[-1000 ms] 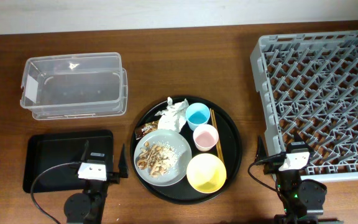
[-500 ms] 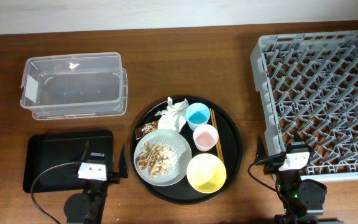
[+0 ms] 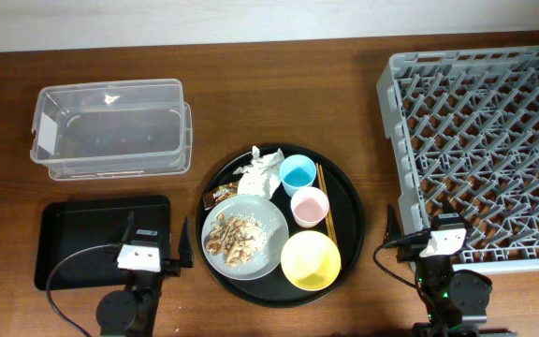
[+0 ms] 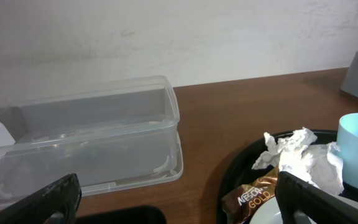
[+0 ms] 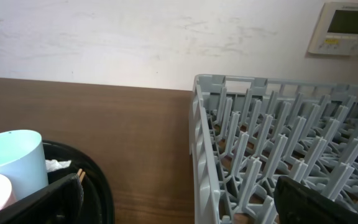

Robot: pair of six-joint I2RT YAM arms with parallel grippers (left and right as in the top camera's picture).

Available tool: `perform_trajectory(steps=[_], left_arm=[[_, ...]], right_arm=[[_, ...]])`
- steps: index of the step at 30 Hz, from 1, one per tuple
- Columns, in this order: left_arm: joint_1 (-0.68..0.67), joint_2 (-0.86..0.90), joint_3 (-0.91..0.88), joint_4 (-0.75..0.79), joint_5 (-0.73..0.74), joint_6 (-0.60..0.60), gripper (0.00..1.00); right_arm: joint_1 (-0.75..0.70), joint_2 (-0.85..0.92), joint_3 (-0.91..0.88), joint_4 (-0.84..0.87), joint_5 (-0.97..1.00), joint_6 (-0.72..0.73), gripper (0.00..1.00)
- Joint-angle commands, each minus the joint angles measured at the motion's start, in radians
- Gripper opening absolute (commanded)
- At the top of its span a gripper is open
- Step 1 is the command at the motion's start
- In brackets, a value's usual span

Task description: Sort waste into correct bins and load items into the dishwasher rack

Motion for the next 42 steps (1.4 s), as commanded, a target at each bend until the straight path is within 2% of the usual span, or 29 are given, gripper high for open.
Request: perform_trajectory(steps=[1, 2, 5, 7, 9, 13, 16, 19, 23, 27, 32, 35, 37, 40, 42], left_arm=[[0.005, -0.007, -0.008, 0.0, 0.014, 0.016, 0.99], [0.005, -0.007, -0.008, 0.0, 0.014, 0.016, 0.99], [0.005, -0.007, -0.008, 0.0, 0.014, 0.016, 0.99], [0.005, -0.007, -0.008, 0.0, 0.014, 0.016, 0.99], [0.005, -0.007, -0.008, 0.0, 0.014, 0.016, 0.99], [0.005, -0.007, -0.008, 0.0, 0.014, 0.016, 0.99], [0.005, -0.007, -0.008, 0.0, 0.014, 0.016, 0.99], [0.005, -0.007, -0.008, 0.0, 0.014, 0.016, 0.99], [0.005, -0.007, -0.008, 0.0, 0.014, 0.016, 0.99], [0.005, -0.007, -0.008, 0.0, 0.014, 0.016, 0.99], [0.005, -0.007, -0.008, 0.0, 0.014, 0.016, 0.99], [0.005, -0.007, -0.008, 0.0, 0.014, 0.016, 0.99], [0.005, -0.007, -0.008, 0.0, 0.014, 0.016, 0.99], [0.005, -0.007, -0.008, 0.0, 0.014, 0.016, 0.99], [0.005, -0.007, -0.008, 0.0, 0.014, 0.016, 0.99]], right_arm=[[-0.006, -0.006, -0.005, 0.015, -0.104, 0.053, 0.99], [-0.006, -0.006, -0.005, 0.02, -0.148, 0.07, 0.99], [-0.006, -0.006, -0.005, 0.03, -0.453, 0.247, 0.99], [-0.006, -0.006, -0.005, 0.09, -0.668, 0.512, 0.99], [-0.006, -0.006, -0.005, 0.185, -0.774, 0.78, 0.99], [-0.006, -0.006, -0.005, 0.32, -0.702, 1.144, 0.99], [-0.006, -0.006, -0.002, 0.477, -0.637, 1.227, 0.98], [-0.006, -0.006, 0.041, 0.495, -0.549, 1.276, 0.98], [-0.006, 0.007, 0.159, 0.486, -0.454, 1.22, 0.98], [-0.006, 0.117, 0.335, 0.35, -0.439, 1.105, 0.98], [-0.006, 0.438, 0.657, 0.206, -0.692, 0.894, 0.98], [-0.006, 0.635, 0.892, -0.093, -0.799, 0.694, 0.98], [-0.002, 0.753, 1.061, -0.37, -0.789, 0.511, 0.98], [0.053, 0.885, 1.27, -0.717, -0.564, 0.334, 0.98], [0.123, 0.946, 1.349, -0.846, -0.376, 0.316, 0.98]])
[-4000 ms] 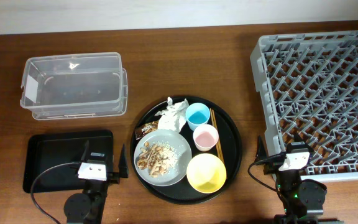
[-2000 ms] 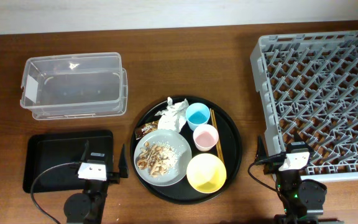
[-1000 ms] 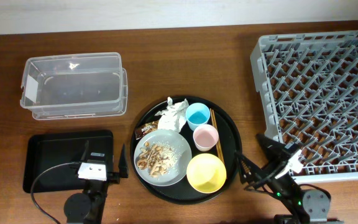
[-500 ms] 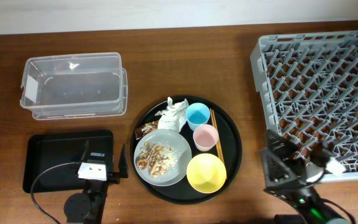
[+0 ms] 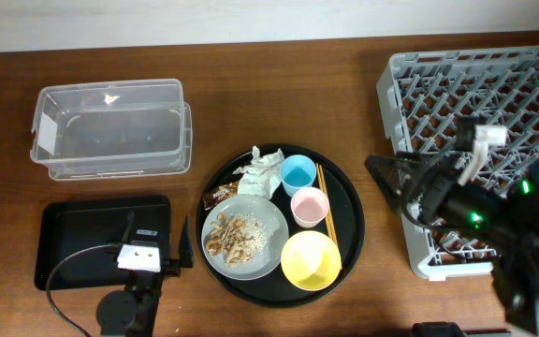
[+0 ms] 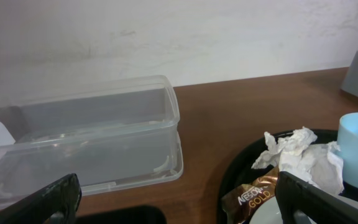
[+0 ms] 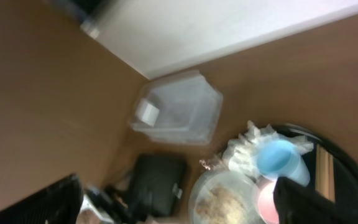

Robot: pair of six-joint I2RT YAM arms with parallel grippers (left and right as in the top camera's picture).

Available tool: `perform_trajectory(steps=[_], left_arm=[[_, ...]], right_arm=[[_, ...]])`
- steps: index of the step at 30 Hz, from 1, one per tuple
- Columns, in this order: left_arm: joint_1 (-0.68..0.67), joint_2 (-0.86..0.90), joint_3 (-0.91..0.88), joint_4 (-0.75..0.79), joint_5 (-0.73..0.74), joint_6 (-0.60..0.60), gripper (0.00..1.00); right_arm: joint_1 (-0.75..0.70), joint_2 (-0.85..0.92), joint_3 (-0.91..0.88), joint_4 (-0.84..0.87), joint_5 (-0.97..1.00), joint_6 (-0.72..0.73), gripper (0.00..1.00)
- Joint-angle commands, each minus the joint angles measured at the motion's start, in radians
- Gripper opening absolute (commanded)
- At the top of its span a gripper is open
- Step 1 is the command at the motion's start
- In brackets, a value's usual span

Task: Sort waste into correct bins and load items into the dishwasher rack
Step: 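Move the right gripper over the tray toward the pink cup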

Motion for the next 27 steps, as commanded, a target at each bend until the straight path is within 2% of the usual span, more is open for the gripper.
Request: perform_trajectory(steps=[1, 7, 10, 14, 19, 25, 27], left_arm=[[0.005, -0.006, -0.008, 0.002, 0.014, 0.016, 0.99], [0.005, -0.006, -0.008, 0.002, 0.014, 0.016, 0.99], [0.005, -0.006, -0.008, 0.002, 0.014, 0.016, 0.99], [0.005, -0.006, -0.008, 0.002, 0.014, 0.016, 0.99], [0.005, -0.006, -0.008, 0.002, 0.014, 0.016, 0.99], [0.005, -0.006, -0.008, 0.002, 0.014, 0.016, 0.99], [0.005, -0.006, -0.008, 0.002, 0.014, 0.016, 0.99]], right_arm=[[0.119, 0.09, 0.149, -0.144, 0.326, -0.195, 0.98], [0.419, 0.233, 0.16, -0.261, 0.698, -0.173, 0.98], [0.566, 0.355, 0.161, -0.293, 0.797, -0.156, 0.98], [0.658, 0.52, 0.161, -0.308, 0.875, -0.149, 0.98], [0.688, 0.663, 0.161, -0.31, 0.814, -0.148, 0.98], [0.688, 0.698, 0.16, -0.256, 0.66, -0.143, 0.98], [0.688, 0.708, 0.16, -0.232, 0.625, -0.091, 0.98]])
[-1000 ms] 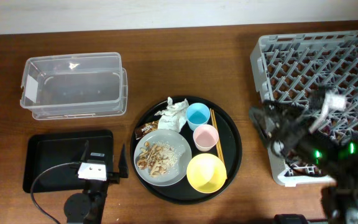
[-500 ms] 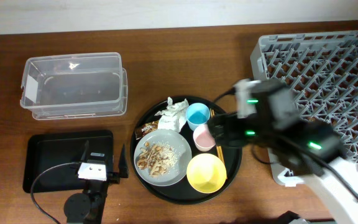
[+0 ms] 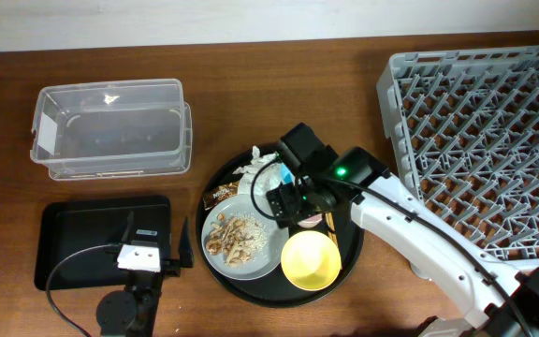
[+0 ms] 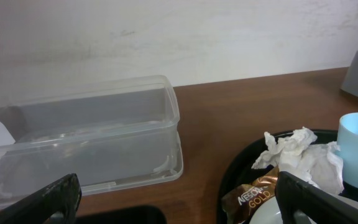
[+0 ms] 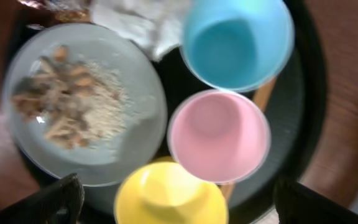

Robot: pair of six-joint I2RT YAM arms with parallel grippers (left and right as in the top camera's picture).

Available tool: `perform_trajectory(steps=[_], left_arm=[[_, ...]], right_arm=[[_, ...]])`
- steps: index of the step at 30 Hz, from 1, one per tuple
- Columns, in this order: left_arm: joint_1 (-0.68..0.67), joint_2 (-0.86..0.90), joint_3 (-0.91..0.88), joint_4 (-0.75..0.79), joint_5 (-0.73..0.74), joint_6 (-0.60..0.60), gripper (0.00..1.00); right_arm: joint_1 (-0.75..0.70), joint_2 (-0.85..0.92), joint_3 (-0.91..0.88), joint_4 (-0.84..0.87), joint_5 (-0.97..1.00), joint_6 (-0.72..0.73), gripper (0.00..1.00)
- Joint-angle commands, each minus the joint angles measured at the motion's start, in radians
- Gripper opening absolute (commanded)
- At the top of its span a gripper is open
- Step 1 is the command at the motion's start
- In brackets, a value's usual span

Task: Sort waste into correct bins and load items into the dishwasher rack
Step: 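Move the right gripper over the tray toward the pink cup, then grasp the pink cup with the right gripper and lift it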

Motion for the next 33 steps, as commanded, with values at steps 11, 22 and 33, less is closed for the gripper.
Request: perform_trajectory(steps=[11, 22, 33], left_arm=[[0.005, -0.006, -0.008, 0.003, 0.014, 0.016, 0.99], [0.005, -0.006, -0.008, 0.003, 0.014, 0.016, 0.99], [0.005, -0.006, -0.008, 0.003, 0.014, 0.016, 0.99]], right_arm=[[0.006, 0.181, 0.011, 0.038, -0.019, 0.246, 0.97], [0.007, 0.208, 0.005, 0.063, 0.022, 0.29, 0.61], [0.091, 0.256, -0.024, 0.092, 0.088, 0.32, 0.48]])
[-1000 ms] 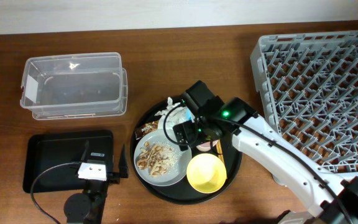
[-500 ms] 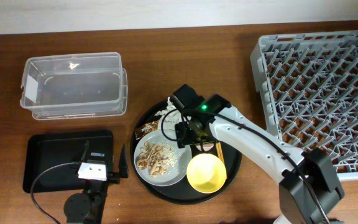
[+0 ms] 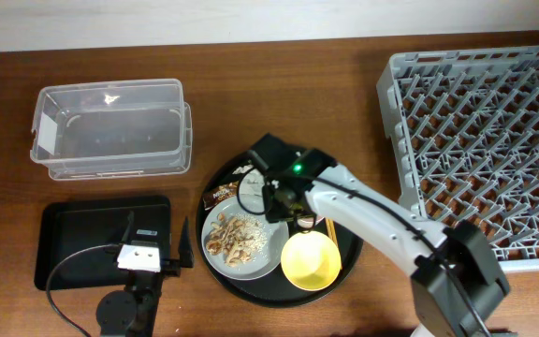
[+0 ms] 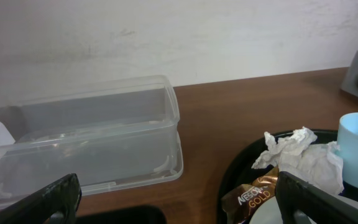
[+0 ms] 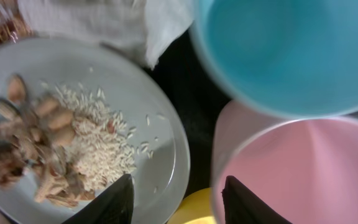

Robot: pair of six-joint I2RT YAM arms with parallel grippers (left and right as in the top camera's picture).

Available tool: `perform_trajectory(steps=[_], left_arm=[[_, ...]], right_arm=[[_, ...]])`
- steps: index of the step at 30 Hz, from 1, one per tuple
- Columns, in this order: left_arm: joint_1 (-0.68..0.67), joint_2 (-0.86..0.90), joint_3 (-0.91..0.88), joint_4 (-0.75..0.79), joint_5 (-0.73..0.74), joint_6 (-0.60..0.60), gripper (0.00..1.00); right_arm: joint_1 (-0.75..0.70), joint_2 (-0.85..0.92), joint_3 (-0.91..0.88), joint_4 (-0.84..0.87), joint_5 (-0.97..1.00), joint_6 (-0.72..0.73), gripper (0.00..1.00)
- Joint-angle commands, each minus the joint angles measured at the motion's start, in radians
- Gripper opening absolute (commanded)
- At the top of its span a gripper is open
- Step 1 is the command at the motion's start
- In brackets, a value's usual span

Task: Sort waste into correct bins and load items into the dishwasher rack
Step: 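Grasp the pink cup with the right gripper and lift it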

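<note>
My right gripper (image 3: pixel 284 201) (image 5: pixel 179 202) hangs low over the round black tray (image 3: pixel 356 211), open. One finger (image 5: pixel 114 202) is above the grey plate of food scraps (image 5: pixel 73 137) (image 3: pixel 241 239); the other (image 5: pixel 253 202) is over the pink cup (image 5: pixel 303 168), whose left wall lies between them. The blue cup (image 5: pixel 278 50) stands just beyond, the yellow bowl (image 3: pixel 310 259) in front. A crumpled tissue (image 4: pixel 303 155) and a Nescafe sachet (image 4: pixel 253 196) (image 3: pixel 221 195) lie at the tray's left. My left gripper (image 3: pixel 157 241) (image 4: pixel 179 205) rests open and empty beside the tray.
A clear plastic bin (image 3: pixel 110 126) (image 4: pixel 79 134) stands at the back left, a flat black bin (image 3: pixel 82 234) in front of it. The grey dishwasher rack (image 3: pixel 485 122) fills the right side. Chopsticks (image 3: pixel 328 225) lie on the tray, to the right of the cups.
My right gripper has come down and a little left, from higher over the cups to close above the gap between plate and pink cup. Left arm unchanged.
Both arms rested at the table's front edge, the right beside the rack. Then the right arm was raised, facing the tray. Then it hovered over the cups and plate, and now it is low at the pink cup's rim. No object has moved.
</note>
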Motion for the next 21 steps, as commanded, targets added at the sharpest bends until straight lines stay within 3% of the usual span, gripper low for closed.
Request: perform_trajectory(steps=[1, 7, 19, 21], left_arm=[[0.005, -0.006, -0.008, 0.003, 0.014, 0.016, 0.99], [0.005, -0.006, -0.008, 0.003, 0.014, 0.016, 0.99], [0.005, -0.006, -0.008, 0.003, 0.014, 0.016, 1.0], [0.005, -0.006, -0.008, 0.003, 0.014, 0.016, 0.99]], right_arm=[[0.042, 0.024, -0.013, -0.001, 0.077, 0.024, 0.48], [0.036, 0.024, -0.013, -0.009, 0.096, 0.03, 0.47], [0.036, 0.023, 0.016, -0.082, 0.113, 0.03, 0.04], [0.036, 0.022, 0.043, -0.117, 0.113, 0.03, 0.04]])
